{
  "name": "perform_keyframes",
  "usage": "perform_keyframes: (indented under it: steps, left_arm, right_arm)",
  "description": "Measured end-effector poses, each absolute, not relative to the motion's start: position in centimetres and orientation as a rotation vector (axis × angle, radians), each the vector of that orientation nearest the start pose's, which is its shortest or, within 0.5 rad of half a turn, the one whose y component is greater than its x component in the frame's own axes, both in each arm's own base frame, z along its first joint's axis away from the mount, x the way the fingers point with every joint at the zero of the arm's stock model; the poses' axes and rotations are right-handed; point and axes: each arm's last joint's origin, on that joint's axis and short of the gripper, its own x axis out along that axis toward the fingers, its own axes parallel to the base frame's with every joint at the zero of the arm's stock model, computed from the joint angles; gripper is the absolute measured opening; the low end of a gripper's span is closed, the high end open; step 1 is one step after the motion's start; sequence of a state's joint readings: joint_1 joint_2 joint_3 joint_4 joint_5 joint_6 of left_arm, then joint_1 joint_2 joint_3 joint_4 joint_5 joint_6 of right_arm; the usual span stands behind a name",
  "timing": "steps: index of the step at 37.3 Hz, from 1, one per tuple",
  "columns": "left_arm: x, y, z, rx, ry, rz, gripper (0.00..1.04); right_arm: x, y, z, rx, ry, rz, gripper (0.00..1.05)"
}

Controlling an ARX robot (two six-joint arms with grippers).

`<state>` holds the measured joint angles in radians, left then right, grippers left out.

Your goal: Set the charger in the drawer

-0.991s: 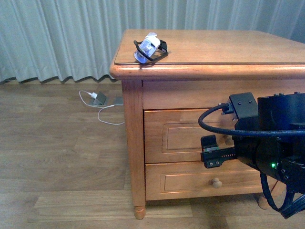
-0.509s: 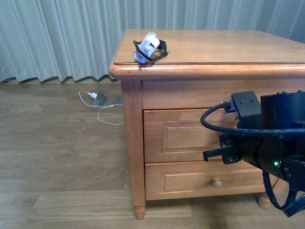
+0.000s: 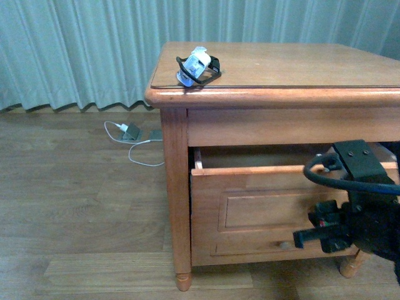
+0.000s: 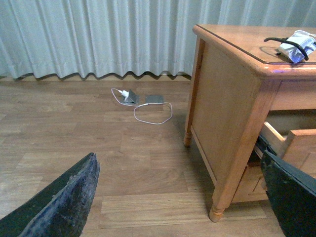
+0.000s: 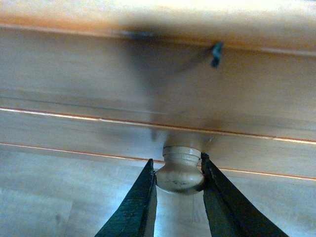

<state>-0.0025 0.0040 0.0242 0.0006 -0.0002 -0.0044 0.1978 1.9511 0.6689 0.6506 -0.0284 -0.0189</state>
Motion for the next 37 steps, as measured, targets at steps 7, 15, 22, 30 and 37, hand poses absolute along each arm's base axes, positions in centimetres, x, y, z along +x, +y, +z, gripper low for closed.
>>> perform_keyframes:
  steps: [7, 15, 22, 30, 37]
  left_arm:
    - [9.6, 0.0, 17.2, -0.004, -0.021, -0.002, 0.98]
    - [9.6, 0.0, 17.2, -0.004, -0.021, -0.002, 0.98]
    - [9.6, 0.0, 17.2, -0.004, -0.021, -0.002, 0.98]
    - [9.6, 0.0, 17.2, -0.004, -0.021, -0.002, 0.98]
    - [9.6, 0.0, 17.2, -0.004, -0.021, -0.002, 0.98]
  right_arm:
    - [26.4, 4.9, 8.2, -0.066, 0.732, 0.267, 0.22]
    - [21.4, 4.1, 8.9, -0.075, 0.791, 0.307, 0.25]
    - [19.0, 2.9, 12.6, -0.002, 0.738, 0.312, 0.61]
    - [16.0, 1.7, 17.8, 0.094, 0.612, 0.317, 0.98]
    - [14.9, 1.2, 19.5, 0.133, 0.523, 0.298, 0.96]
